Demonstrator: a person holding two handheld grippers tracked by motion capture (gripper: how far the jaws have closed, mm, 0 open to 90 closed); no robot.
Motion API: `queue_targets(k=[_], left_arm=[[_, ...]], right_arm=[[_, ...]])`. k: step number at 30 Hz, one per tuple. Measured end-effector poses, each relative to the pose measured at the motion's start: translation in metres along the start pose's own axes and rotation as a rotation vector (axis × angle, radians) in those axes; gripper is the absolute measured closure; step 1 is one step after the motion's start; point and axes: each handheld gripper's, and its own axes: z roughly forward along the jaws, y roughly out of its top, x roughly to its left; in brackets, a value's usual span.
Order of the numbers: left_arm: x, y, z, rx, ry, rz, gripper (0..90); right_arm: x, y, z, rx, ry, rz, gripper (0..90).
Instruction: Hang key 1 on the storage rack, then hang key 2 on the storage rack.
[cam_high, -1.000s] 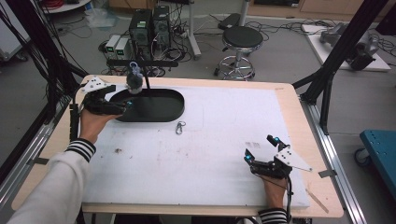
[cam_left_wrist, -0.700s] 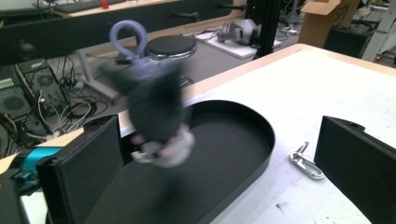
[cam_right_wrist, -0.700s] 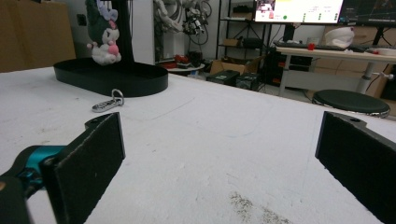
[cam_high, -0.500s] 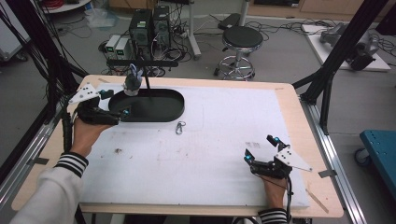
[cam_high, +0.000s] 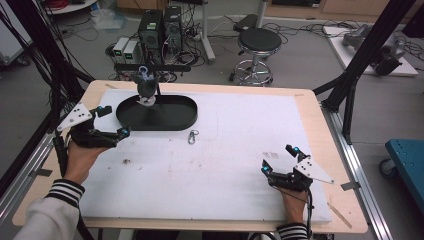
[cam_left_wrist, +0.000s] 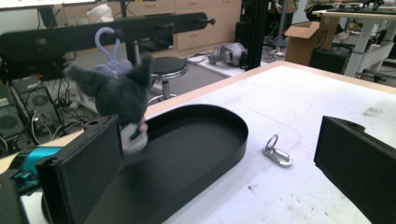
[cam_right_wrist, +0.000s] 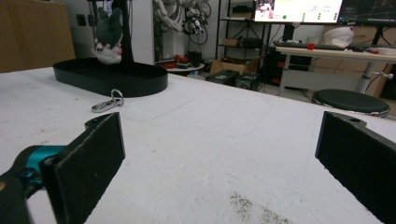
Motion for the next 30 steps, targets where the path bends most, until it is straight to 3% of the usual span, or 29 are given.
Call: queue_targets(k=[9, 16, 30], left_arm=[[-0.0015, -0.0026, -0.0063, -0.019, -0.022, -0.002, 1.7], [-0.0003, -0.0032, -0.0071, -0.003, -0.002, 0.003, 1.7], [-0.0011, -0.0023, -0.0066, -0.001, -0.009, 0.007, 1.7]], right_arm=[[0.0003, 0.0, -0.0002, 0.003, -0.006, 0.006, 0.6], [0.0011, 0.0001, 0.0, 0.006, 0.001, -0.002, 0.6], [0.0002, 0.0, -0.0002, 0.003, 0.004, 0.002, 0.6]])
